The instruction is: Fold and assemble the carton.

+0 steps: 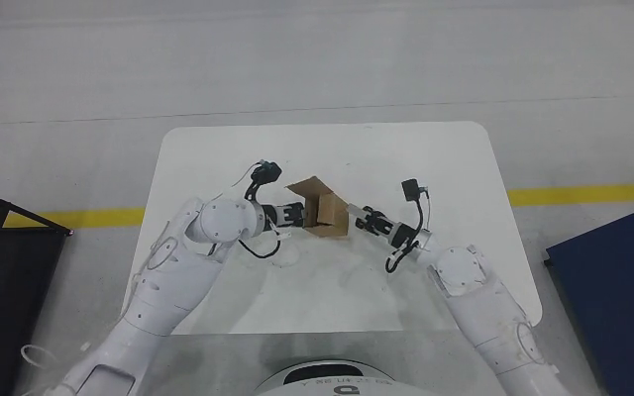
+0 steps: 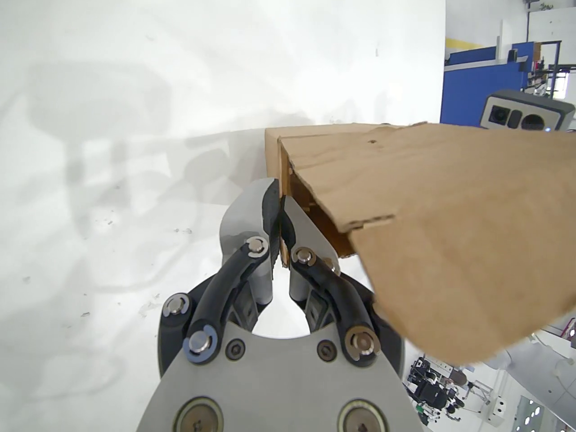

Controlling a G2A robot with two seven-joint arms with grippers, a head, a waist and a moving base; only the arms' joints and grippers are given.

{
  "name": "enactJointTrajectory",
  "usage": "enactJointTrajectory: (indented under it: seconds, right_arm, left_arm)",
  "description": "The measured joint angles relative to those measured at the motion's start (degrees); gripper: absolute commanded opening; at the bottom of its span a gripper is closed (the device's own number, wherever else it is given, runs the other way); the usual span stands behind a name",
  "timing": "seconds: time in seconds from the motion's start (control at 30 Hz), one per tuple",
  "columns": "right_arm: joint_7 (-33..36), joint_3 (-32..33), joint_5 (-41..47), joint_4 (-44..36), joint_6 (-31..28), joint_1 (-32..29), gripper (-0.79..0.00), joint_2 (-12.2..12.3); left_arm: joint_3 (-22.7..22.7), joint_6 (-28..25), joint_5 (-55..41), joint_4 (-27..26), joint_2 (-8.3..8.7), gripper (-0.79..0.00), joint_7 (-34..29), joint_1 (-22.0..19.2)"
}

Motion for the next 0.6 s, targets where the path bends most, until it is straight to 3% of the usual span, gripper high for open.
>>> enactJointTrajectory:
  seconds: [0.03,0.07,0.1,0.17,0.27,0.47,0.6]
  right_arm:
    - [-0.4,0.3,-0.3,-0.3,-0.8,-0.3,-0.099,0.1]
    - [-0.9,0.7,-0.7,-0.7,-1.6,-0.6,-0.092,0.1]
    - [-1.7,1.1,-1.4,-1.2,-2.8,-1.1,-0.086,0.2]
    - [-3.2,1.5,-2.5,-1.8,-4.8,-1.7,-0.025,0.3]
    - [-5.7,1.7,-2.6,-1.6,-8.2,-2.5,-0.052,0.3]
    - [-6.5,1.3,-2.4,0.3,-12.3,-2.0,-0.003,0.2]
    - [-7.8,1.7,-7.7,0.1,-13.5,-2.0,-0.077,0.5]
  left_arm:
    - [-0.2,0.2,0.2,-0.7,0.09,-0.739,-0.1,0.2]
    - [-0.4,0.4,0.3,-1.4,0.17,-0.406,-0.2,0.4]
    - [-0.8,0.5,0.2,-2.4,0.27,0.0,0.0,0.8]
    - [-1.5,0.3,-0.4,-3.6,0.42,0.0,0.5,1.6]
    - [-3.8,-0.2,-1.9,-5.2,0.84,0.0,1.2,3.5]
    - [-11.9,-1.5,-5.1,-7.6,2.37,0.0,1.2,10.0]
    - [-17.1,-2.5,-5.8,-7.3,3.22,0.0,2.1,13.1]
